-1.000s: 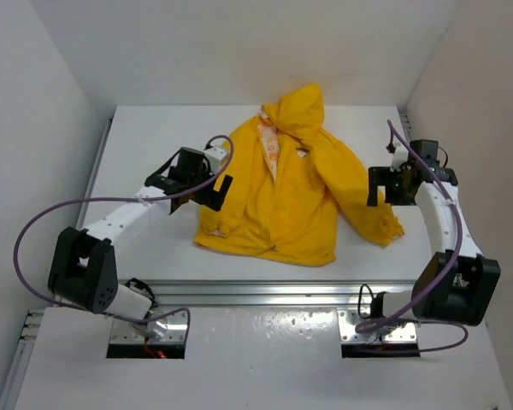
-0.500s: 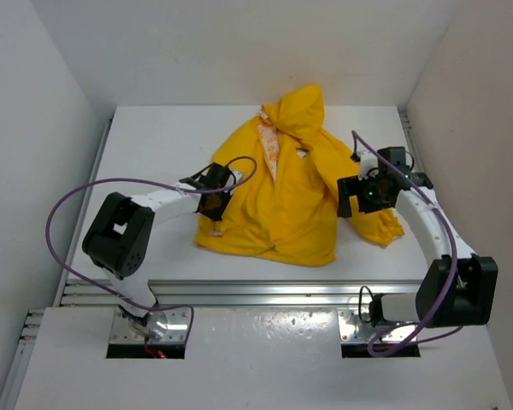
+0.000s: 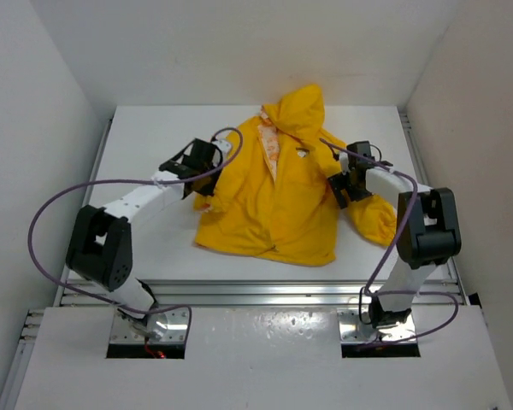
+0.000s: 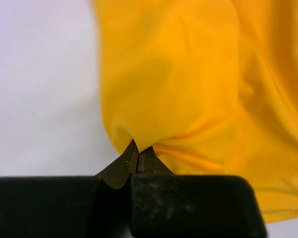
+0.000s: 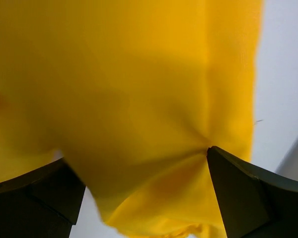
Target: Zip up the jacket
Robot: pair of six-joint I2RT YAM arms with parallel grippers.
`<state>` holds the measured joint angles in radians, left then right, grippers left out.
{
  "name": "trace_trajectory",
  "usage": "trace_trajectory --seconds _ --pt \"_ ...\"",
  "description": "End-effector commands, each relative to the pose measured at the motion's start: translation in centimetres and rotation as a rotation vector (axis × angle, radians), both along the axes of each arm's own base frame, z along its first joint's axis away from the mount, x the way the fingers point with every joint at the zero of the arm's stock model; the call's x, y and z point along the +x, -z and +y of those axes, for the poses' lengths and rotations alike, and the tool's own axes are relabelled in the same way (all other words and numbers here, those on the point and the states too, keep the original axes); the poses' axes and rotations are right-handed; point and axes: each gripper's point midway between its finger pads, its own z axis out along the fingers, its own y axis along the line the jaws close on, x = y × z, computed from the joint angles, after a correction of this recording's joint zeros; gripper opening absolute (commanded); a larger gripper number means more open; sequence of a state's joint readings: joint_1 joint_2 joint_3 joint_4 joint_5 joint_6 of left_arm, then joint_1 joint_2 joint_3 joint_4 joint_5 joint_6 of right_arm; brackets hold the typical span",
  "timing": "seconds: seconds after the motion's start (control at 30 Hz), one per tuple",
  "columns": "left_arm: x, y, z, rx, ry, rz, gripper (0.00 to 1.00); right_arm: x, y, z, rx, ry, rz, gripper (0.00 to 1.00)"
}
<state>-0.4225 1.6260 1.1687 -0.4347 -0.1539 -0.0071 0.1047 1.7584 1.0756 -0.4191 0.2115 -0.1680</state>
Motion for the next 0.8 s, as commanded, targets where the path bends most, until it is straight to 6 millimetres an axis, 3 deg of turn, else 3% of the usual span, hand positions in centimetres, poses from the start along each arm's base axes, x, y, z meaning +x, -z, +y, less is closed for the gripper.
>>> trace_trajectory --seconds 0.0,0.17,0.27,0.37,0.43,0.47,0.5,0.53,0.57,0.6,0.63,0.67,0.7,0.73,0.77 --pt "3.7 -8.5 3.7 -0.046 -0.108 -0.226 0.0 3.9 -2.3 -5.3 -0.171 0.099 -0.13 0.98" --pt "5.2 -12.5 8.5 -0.033 -0.241 -0.358 0.0 5.5 -4.6 -10.0 -0.218 0.22 -0.22 0.92" --pt "6.0 -12.9 11.6 -0.009 -0.33 -0.402 0.0 6.2 -5.6 -12.7 -0.241 0.281 -0.237 0.92" --pt "6.9 -10.0 13.6 0.039 -0.402 -0.348 0.0 6.7 -6.6 -14.4 -0.252 0.314 -0.247 0.94" --pt "7.0 -9.1 15.7 0.136 -0.496 -0.34 0.26 6.2 -6.7 -14.6 -0.238 0.313 -0.227 0.94" --pt "6.9 -8.6 16.6 0.165 -0.529 -0.331 0.52 5.6 -8.2 -14.3 -0.228 0.315 -0.24 0.95" --pt "6.9 -8.1 16.6 0.149 -0.514 -0.316 0.89 5.1 -7.8 -12.7 -0.146 0.269 -0.211 0.95" --pt "6.8 -8.0 17.0 0.12 -0.49 -0.307 0.95 4.9 -9.6 -11.6 -0.072 0.276 -0.257 0.97" --pt "6.7 -8.5 16.5 0.076 -0.446 -0.321 1.0 3.4 -9.1 -10.3 0.002 0.247 -0.211 0.97" --pt "5.9 -10.7 16.0 0.04 -0.374 -0.364 1.0 3.4 -10.7 -6.5 0.205 0.136 -0.248 0.98" --pt "5.3 -10.6 13.3 -0.047 -0.227 -0.35 1.0 1.4 -12.0 -4.7 0.277 0.095 -0.223 1.0" --pt "4.8 -11.5 11.9 -0.082 -0.137 -0.373 1.0 0.4 -12.3 -3.4 0.333 0.058 -0.207 1.0" --pt "3.5 -12.7 10.6 -0.066 0.007 -0.387 1.0 -0.5 -14.9 0.6 0.494 -0.08 -0.242 1.0" --pt "1.9 -12.9 6.2 -0.133 0.215 -0.358 1.0 -2.9 -14.7 2.4 0.56 -0.131 -0.156 1.0" --pt "-0.5 -11.7 4.4 -0.146 0.322 -0.276 0.98 -3.9 -15.4 4.6 0.636 -0.195 -0.136 1.0"
